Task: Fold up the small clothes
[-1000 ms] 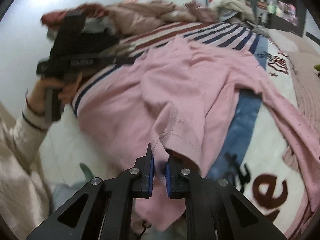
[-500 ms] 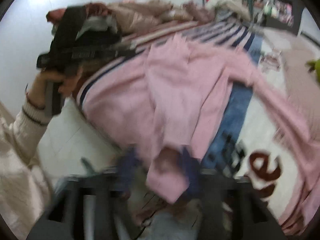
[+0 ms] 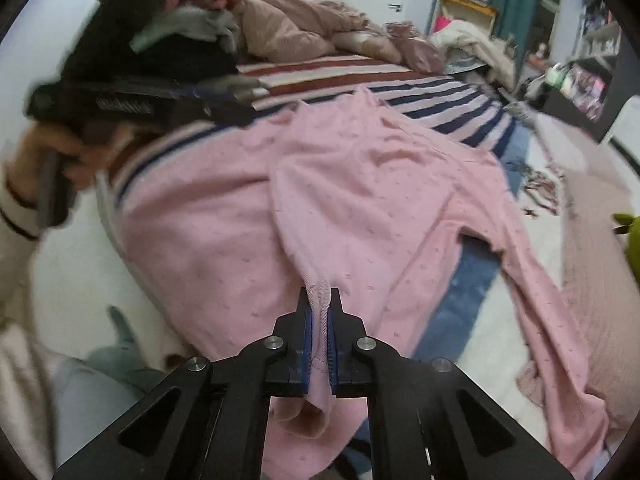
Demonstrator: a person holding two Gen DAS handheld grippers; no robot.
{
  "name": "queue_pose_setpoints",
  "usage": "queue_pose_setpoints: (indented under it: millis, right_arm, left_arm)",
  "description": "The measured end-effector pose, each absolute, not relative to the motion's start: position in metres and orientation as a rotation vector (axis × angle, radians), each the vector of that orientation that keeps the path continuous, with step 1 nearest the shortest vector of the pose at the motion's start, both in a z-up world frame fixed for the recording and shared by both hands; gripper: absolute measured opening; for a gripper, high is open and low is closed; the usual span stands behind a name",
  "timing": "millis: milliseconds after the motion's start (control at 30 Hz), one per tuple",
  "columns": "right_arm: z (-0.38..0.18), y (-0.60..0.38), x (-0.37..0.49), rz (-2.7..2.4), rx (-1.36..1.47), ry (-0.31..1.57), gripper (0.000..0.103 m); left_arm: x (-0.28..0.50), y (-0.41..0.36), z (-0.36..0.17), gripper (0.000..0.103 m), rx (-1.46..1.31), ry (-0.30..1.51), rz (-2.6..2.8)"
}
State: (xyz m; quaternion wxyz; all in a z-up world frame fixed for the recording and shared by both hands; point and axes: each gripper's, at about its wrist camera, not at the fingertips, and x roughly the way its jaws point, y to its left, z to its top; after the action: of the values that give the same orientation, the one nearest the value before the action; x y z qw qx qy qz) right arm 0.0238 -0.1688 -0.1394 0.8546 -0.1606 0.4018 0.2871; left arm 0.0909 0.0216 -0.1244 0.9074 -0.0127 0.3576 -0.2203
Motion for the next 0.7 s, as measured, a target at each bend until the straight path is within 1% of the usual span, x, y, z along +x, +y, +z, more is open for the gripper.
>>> queue_pose_setpoints:
  millis: [67, 233, 333, 400, 433, 467, 500, 533, 600, 700]
  right_arm:
    - [-0.145, -0.161, 0.017, 0.643, -0.386, 0.869, 0.001]
    - [-0.185, -0.142, -0.001, 0.680, -0.461, 0.966, 0.001]
    - [-0.189, -0.151, 0.004, 0.667, -0.355, 0.988, 0.003]
    - [-0.181, -0.163, 0.007, 0.671, -0.283, 1.000, 0.011]
    - [-0.172, -0.171, 0.006, 0.662, -0.254, 0.976, 0.023]
    - [-0.160, -0.181, 0.003, 0.637, -0.228, 0.926, 0.039]
    - [-0.146, -0.194, -0.001, 0.606, -0.194, 0.867, 0.046]
    - [-0.137, -0.208, -0.003, 0.581, -0.160, 0.830, 0.050]
    - [-0.121, -0.242, -0.005, 0.494, -0.088, 0.778, 0.050]
    - [-0.112, -0.302, -0.009, 0.322, 0.006, 0.721, 0.050]
  left_arm:
    - [0.093, 0.023, -0.127, 0.056, -0.033, 0.744, -0.447]
    - [0.094, 0.022, -0.134, 0.056, -0.034, 0.764, -0.438]
    - [0.092, 0.021, -0.134, 0.056, -0.026, 0.766, -0.441]
    - [0.092, 0.020, -0.132, 0.056, -0.023, 0.762, -0.442]
    - [0.092, 0.019, -0.130, 0.056, -0.024, 0.759, -0.444]
    - [0.092, 0.017, -0.129, 0.056, -0.024, 0.756, -0.446]
    - [0.093, 0.016, -0.128, 0.057, -0.025, 0.754, -0.448]
    - [0.093, 0.014, -0.127, 0.058, -0.024, 0.753, -0.450]
    - [0.095, 0.008, -0.126, 0.058, -0.016, 0.752, -0.453]
    - [0.096, -0.005, -0.124, 0.058, -0.005, 0.748, -0.464]
